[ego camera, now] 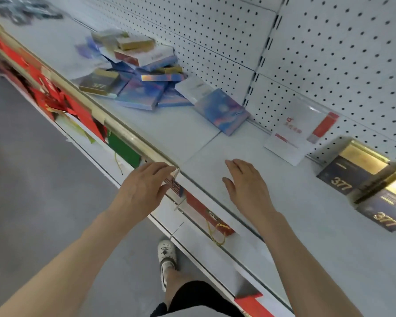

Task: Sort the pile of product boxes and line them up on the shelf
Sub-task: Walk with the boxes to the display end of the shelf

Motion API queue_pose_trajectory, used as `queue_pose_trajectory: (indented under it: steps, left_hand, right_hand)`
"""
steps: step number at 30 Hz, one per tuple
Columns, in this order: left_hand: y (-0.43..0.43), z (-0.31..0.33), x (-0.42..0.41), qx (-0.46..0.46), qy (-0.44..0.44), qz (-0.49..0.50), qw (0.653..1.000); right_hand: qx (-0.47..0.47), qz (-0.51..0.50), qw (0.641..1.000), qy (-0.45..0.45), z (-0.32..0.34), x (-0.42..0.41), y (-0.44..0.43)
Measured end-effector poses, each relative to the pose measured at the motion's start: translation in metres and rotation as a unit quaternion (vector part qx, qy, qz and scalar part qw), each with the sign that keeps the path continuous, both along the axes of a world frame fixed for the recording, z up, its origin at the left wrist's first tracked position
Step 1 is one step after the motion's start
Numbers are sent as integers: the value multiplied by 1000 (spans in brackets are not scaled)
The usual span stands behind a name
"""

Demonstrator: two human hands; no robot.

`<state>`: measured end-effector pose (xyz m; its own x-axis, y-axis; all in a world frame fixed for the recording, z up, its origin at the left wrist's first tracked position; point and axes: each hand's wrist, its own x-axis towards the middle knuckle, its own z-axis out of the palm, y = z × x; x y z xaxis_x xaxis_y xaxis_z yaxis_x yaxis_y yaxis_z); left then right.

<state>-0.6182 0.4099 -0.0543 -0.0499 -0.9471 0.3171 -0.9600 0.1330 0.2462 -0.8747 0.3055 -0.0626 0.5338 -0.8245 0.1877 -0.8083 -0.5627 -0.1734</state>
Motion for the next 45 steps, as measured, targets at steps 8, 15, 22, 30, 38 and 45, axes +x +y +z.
queue_pose_trajectory:
  steps: [8,15,22,30,38,45]
  left_hand:
    - [-102,8,97,21,-13,-1,1000]
    - [-176,14,145,62,-27,-16,998]
    - [-288,13,141,106,-21,-126,986]
    - [-414,-7,113,129,-173,-215,952]
    - [-434,-14,109,99,-248,-229,936]
    - [-423,-16,111,83,-283,-229,928]
  right_hand:
    - [69,-123,990,-11,1,89,-177]
    - [172,-224,958,37,-22,132,-236]
    - [194,-186,962,41,-20,115,-200]
    - [193,-361,885,-220,-12,114,-161]
    - [234,-424,868,-104,-8,135,-171]
    - [278,-353,876,-173,4,128,-186]
